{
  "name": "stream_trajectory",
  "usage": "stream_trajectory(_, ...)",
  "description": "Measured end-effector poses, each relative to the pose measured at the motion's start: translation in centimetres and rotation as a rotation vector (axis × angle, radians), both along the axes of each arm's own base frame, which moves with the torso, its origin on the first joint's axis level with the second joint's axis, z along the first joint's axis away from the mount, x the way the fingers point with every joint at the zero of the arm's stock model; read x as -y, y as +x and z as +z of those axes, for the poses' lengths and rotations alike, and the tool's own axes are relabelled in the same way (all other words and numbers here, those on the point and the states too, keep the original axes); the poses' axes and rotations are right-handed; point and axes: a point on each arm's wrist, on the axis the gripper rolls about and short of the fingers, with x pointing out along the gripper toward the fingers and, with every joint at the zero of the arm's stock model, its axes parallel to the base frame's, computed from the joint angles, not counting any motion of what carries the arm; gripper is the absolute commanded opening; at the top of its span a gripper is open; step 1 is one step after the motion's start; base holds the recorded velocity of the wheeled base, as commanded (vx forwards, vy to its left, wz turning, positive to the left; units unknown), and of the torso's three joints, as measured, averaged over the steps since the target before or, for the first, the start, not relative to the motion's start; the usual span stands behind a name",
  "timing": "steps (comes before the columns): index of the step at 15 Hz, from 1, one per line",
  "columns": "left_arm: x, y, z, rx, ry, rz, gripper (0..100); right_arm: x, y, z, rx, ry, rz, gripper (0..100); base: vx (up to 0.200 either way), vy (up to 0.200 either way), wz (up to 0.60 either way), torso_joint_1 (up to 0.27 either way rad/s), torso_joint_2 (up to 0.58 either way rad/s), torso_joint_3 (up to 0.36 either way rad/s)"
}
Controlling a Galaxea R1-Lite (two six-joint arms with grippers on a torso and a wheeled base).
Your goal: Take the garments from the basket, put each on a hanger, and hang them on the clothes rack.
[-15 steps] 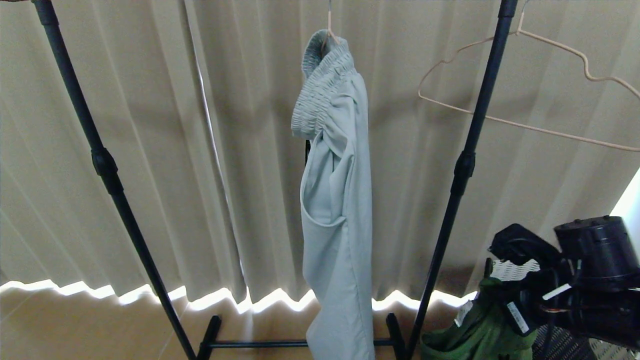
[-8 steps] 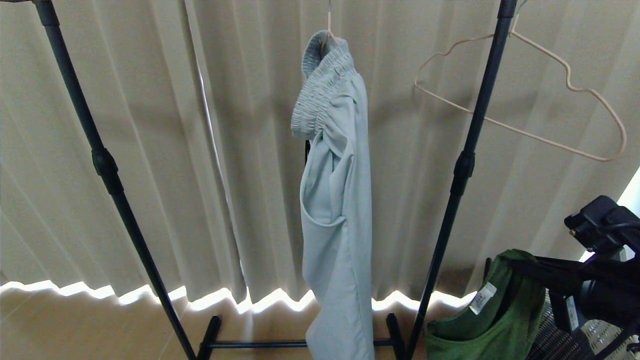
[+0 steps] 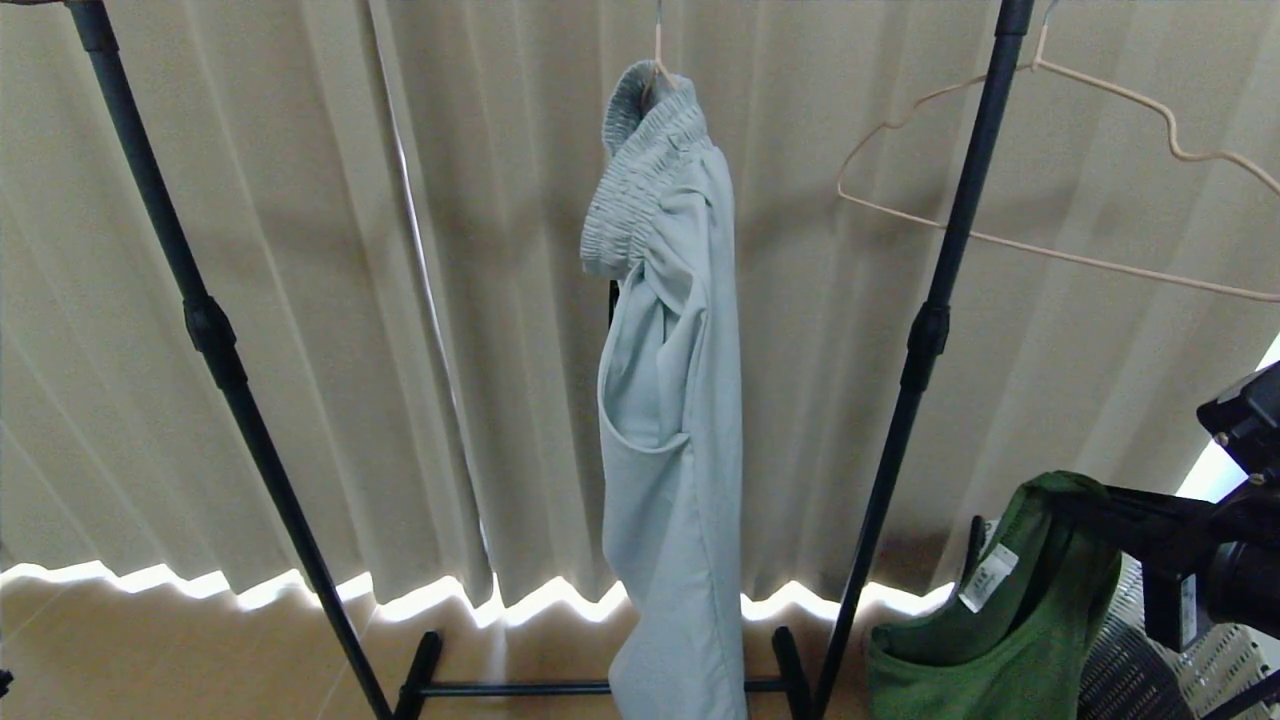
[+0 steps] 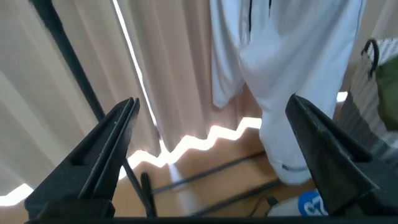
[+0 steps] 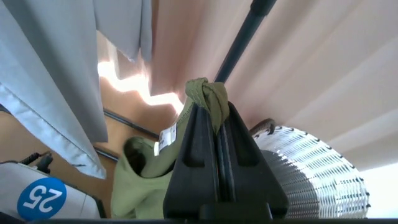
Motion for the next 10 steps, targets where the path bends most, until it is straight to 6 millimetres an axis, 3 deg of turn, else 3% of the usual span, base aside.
stream_trajectory(4, 0.3, 1.7, 0.6, -0.055, 0.008, -0.001, 100, 0.0, 0.0, 0.2, 0.006, 0.003, 0.001, 0, -0.200, 0.000, 0.00, 0.007, 0.00, 0.001)
stream_trajectory(10, 0.4, 2.5, 0.6, -0.105, 0.018, -0.002, 100, 0.0, 0.0, 0.2, 0.009, 0.004, 0.001, 0, -0.200, 0.000, 0.00, 0.004, 0.00, 0.001)
